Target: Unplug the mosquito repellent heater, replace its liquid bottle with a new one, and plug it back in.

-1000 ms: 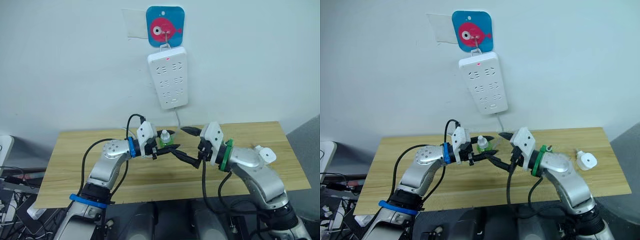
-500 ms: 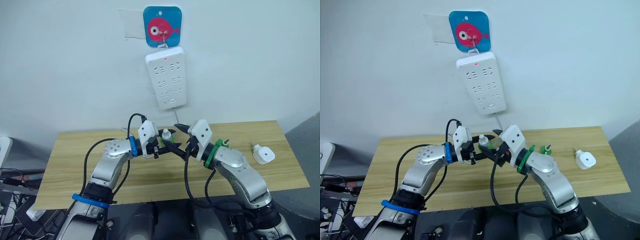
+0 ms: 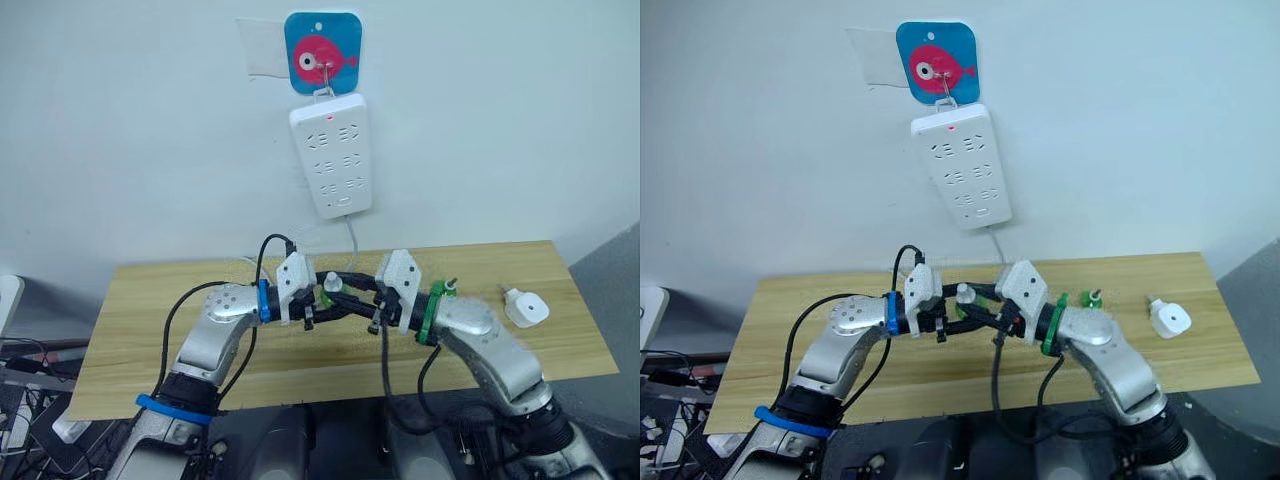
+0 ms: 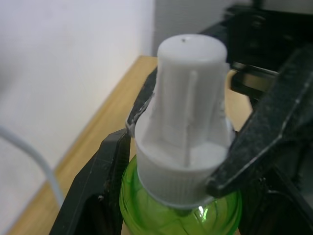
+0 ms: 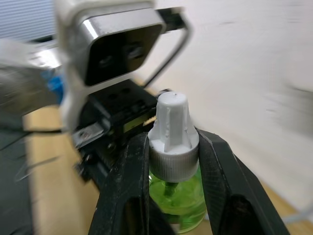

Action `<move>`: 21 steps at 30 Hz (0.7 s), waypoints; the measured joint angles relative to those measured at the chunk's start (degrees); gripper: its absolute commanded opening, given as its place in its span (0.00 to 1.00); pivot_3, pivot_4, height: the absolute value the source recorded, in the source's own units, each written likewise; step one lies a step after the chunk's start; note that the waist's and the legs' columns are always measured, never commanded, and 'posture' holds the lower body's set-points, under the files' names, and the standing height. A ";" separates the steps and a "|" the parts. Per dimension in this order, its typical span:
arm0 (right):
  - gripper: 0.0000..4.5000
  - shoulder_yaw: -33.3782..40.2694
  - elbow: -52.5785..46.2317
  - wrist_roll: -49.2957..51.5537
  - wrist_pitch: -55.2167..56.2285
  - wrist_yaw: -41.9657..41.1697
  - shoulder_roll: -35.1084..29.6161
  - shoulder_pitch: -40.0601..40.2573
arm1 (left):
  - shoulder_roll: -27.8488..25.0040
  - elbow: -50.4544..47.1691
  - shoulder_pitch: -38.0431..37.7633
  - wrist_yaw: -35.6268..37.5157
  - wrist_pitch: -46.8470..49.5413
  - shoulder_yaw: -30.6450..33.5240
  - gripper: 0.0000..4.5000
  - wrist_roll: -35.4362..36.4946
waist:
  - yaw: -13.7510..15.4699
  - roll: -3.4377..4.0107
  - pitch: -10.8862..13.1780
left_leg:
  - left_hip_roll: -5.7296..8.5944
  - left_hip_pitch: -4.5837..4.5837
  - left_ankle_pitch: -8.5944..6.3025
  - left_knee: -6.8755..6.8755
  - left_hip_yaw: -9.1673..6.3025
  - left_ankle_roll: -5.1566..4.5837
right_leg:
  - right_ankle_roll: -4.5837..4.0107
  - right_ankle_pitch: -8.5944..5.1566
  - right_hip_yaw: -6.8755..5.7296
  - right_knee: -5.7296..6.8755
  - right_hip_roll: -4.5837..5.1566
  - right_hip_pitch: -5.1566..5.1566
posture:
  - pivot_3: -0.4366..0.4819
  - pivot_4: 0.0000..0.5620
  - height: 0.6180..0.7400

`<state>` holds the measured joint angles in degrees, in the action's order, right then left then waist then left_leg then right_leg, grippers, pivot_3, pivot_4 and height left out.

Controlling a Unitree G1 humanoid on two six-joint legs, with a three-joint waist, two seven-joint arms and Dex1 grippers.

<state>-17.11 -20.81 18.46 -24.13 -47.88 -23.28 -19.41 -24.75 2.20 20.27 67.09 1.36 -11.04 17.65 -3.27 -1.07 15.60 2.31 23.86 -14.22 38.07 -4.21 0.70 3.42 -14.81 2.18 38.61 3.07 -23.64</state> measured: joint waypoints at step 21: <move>0.92 -0.93 20.94 5.13 12.85 -33.57 -6.00 -13.85 | -3.11 0.63 1.57 13.83 -6.73 -4.22 0.51 2.29 | 0.47 0.00 0.00 | 0.01 0.03 0.00 0.04 -0.06 0.00 | -0.01 -0.01 -0.04 -0.01 0.06 -0.01 | 0.42 0.43 1.00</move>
<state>-18.04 0.13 23.58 -11.28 -81.45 -29.28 -33.26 -27.86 2.83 21.84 80.92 -5.38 -15.27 19.94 -2.80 -1.07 15.60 2.32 23.89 -14.22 38.11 -4.26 0.70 3.41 -14.82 2.14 38.59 3.13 -23.65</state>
